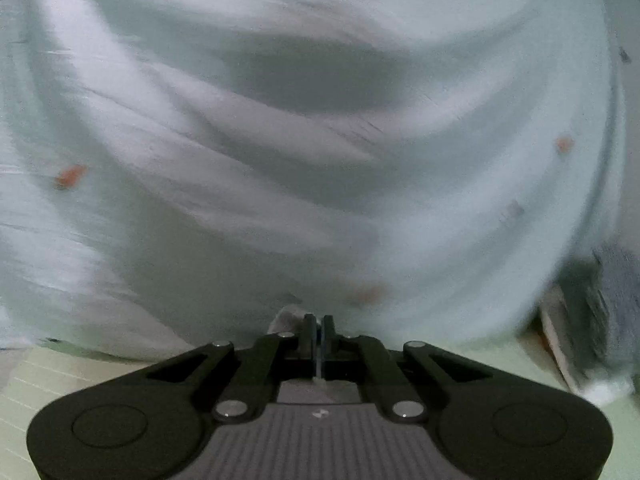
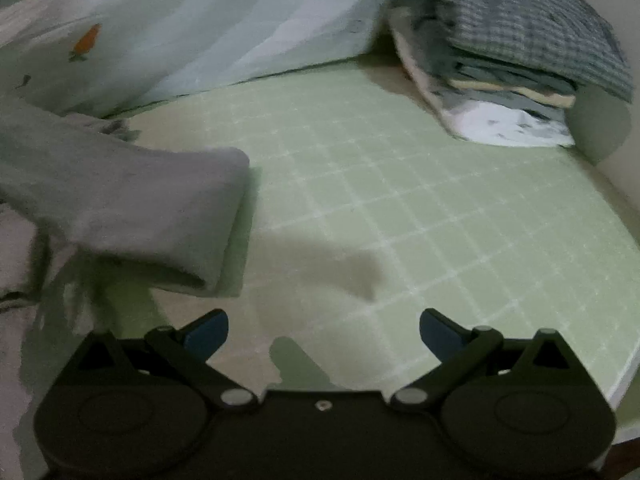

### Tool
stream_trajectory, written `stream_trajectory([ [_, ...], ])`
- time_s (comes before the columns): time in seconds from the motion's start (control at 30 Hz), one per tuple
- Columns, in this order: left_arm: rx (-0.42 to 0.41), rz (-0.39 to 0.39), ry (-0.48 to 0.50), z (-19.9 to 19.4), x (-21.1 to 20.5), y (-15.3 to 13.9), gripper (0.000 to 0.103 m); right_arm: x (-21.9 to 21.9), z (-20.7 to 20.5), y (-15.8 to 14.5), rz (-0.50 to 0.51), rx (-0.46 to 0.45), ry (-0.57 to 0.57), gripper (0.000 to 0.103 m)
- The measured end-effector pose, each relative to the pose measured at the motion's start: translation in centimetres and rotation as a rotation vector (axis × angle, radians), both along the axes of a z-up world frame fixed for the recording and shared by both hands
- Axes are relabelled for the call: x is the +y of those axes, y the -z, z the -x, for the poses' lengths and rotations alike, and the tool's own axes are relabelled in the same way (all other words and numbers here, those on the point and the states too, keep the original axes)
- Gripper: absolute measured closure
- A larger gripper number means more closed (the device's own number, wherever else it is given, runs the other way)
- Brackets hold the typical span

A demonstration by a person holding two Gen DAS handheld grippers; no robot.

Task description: Fold clothes

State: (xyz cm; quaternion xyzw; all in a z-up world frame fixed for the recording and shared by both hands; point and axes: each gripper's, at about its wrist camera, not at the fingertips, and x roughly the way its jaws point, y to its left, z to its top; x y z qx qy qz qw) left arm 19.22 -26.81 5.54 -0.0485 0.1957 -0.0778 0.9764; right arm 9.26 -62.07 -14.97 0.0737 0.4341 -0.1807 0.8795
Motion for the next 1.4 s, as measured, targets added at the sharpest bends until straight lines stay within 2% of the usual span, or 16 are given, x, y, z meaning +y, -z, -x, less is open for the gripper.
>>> stream_trajectory([
  [0.07,-0.008,0.013,-0.092,0.2,4.2,0.0,0.102,1.8,-0.9,-0.2,0.011,-0.008,-0.028,0.0],
  [0.17,0.037,0.011,-0.238,0.2,10.5,2.0,0.102,4.2,-2.3,-0.4,0.024,-0.015,-0.065,0.0],
  [0.27,0.132,0.004,-0.38,0.0,16.2,6.0,0.102,6.2,-4.4,-0.4,0.04,-0.016,-0.097,0.0],
  [0.33,0.223,0.016,-0.461,-0.2,19.6,9.5,0.102,7.5,-5.9,-0.3,0.058,-0.014,-0.118,0.0],
  [0.47,0.382,0.088,-0.552,-0.4,23.5,15.3,0.101,9.2,-9.4,0.0,0.062,0.018,-0.146,0.0],
  [0.57,0.424,0.132,-0.609,-0.3,25.1,17.5,0.099,10.4,-11.2,-0.1,0.039,0.03,-0.149,0.0],
  [0.63,0.437,0.163,-0.626,-0.2,25.7,18.3,0.087,11.2,-11.7,-0.2,0.04,0.028,-0.158,0.0],
  [0.67,0.447,0.176,-0.628,-0.2,25.8,18.6,0.077,11.6,-11.9,-0.1,0.047,0.033,-0.169,0.0],
  [0.8,0.478,0.203,-0.614,-0.1,25.4,19.8,0.063,12.9,-12.7,1.3,0.083,0.109,-0.215,0.0],
  [0.83,0.479,0.204,-0.614,0.0,25.3,20.0,0.061,13.2,-12.7,1.7,0.104,0.125,-0.221,0.0],
  [0.9,0.481,0.206,-0.612,0.2,25.3,20.3,0.048,13.9,-12.4,2.1,0.179,0.153,-0.238,0.0],
  [1.0,0.489,0.221,-0.605,0.2,25.2,21.0,0.042,14.5,-12.0,1.9,0.25,0.155,-0.275,0.0],
  [1.23,0.524,0.22,-0.561,-0.5,23.9,21.8,0.041,14.7,-11.7,0.8,0.275,0.134,-0.284,0.0],
  [1.33,0.528,0.214,-0.544,-0.7,23.5,21.8,0.043,14.7,-11.7,0.8,0.272,0.132,-0.28,0.0],
  [1.37,0.527,0.214,-0.532,-0.7,23.4,21.8,0.054,14.7,-11.8,0.8,0.271,0.13,-0.279,0.0],
  [1.4,0.525,0.22,-0.517,-0.7,23.2,21.7,0.079,14.7,-11.8,0.8,0.271,0.127,-0.278,0.0],
])
